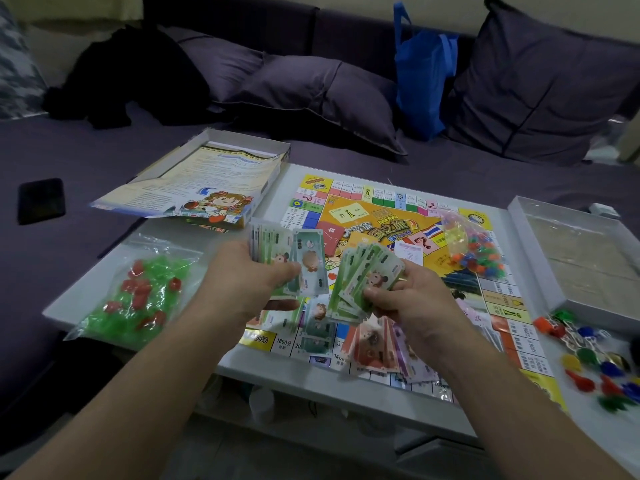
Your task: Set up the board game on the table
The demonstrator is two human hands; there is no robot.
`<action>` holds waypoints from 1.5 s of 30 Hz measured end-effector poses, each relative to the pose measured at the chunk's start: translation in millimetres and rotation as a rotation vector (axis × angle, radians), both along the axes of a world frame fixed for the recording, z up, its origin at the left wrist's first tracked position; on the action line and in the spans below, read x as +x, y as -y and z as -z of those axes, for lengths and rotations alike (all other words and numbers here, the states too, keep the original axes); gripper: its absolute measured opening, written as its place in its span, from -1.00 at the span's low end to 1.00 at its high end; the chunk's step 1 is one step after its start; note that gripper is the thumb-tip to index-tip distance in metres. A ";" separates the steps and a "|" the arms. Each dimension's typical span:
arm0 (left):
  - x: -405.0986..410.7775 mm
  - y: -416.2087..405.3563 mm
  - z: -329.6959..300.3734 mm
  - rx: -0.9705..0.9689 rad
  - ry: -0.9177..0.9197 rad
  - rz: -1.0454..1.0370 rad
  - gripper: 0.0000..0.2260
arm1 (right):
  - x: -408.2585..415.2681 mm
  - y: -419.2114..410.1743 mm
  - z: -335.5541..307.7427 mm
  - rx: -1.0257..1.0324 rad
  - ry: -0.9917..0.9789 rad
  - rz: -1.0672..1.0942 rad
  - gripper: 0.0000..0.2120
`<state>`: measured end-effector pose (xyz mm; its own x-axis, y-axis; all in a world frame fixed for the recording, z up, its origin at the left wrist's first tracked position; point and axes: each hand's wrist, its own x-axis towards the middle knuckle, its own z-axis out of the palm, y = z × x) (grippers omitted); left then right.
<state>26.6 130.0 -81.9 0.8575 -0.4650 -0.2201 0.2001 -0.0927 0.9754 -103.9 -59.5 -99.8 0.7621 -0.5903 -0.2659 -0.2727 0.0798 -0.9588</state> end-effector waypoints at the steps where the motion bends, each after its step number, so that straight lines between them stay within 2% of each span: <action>1: -0.2 0.4 0.3 -0.003 0.003 0.003 -0.81 | 0.2 0.9 0.8 0.036 0.016 0.013 -0.76; 3: 0.0 1.2 1.4 -0.004 0.007 0.013 -0.81 | 0.9 2.0 2.9 0.126 0.044 0.040 -0.80; 7: -2.3 3.6 3.3 0.011 -0.002 0.050 -0.81 | 2.0 0.1 3.8 0.271 0.086 0.040 -0.75; 14: -2.9 3.9 2.1 0.016 -0.021 0.048 -0.82 | 2.8 -4.0 5.1 0.399 0.137 0.058 -0.72; 21: 4.8 -3.7 -1.3 -0.018 -0.037 -0.032 -0.84 | 8.4 -16.0 -0.5 0.619 0.174 -0.029 -0.83; 24: 1.3 -4.0 -1.7 -0.016 -0.028 0.000 -0.84 | 13.2 -22.7 -0.8 0.668 0.199 -0.065 -0.69; 27: 0.1 -4.8 -1.7 -0.014 -0.023 0.016 -0.84 | 16.7 -24.6 -0.4 0.780 0.350 -0.105 -0.51; 30: 3.9 -6.8 -2.2 -0.028 -0.030 -0.003 -0.82 | 17.7 -25.5 -0.6 0.887 0.465 -0.167 -0.50; 33: 4.3 -8.0 -3.8 -0.034 -0.027 0.008 -0.82 | 16.9 -25.3 1.9 0.963 0.478 -0.194 -0.49; 37: 3.0 -8.2 -2.7 -0.040 -0.020 0.017 -0.83 | 19.9 -27.0 -1.0 0.790 0.388 -0.082 -0.52; 41: -2.1 -3.6 2.0 -0.002 0.001 0.074 -0.85 | 22.7 -37.4 -3.6 0.274 0.164 0.095 -0.76; 45: -9.0 2.3 5.7 0.014 -0.002 0.142 -0.82 | 20.6 -47.1 -8.8 -0.067 0.083 0.142 -0.81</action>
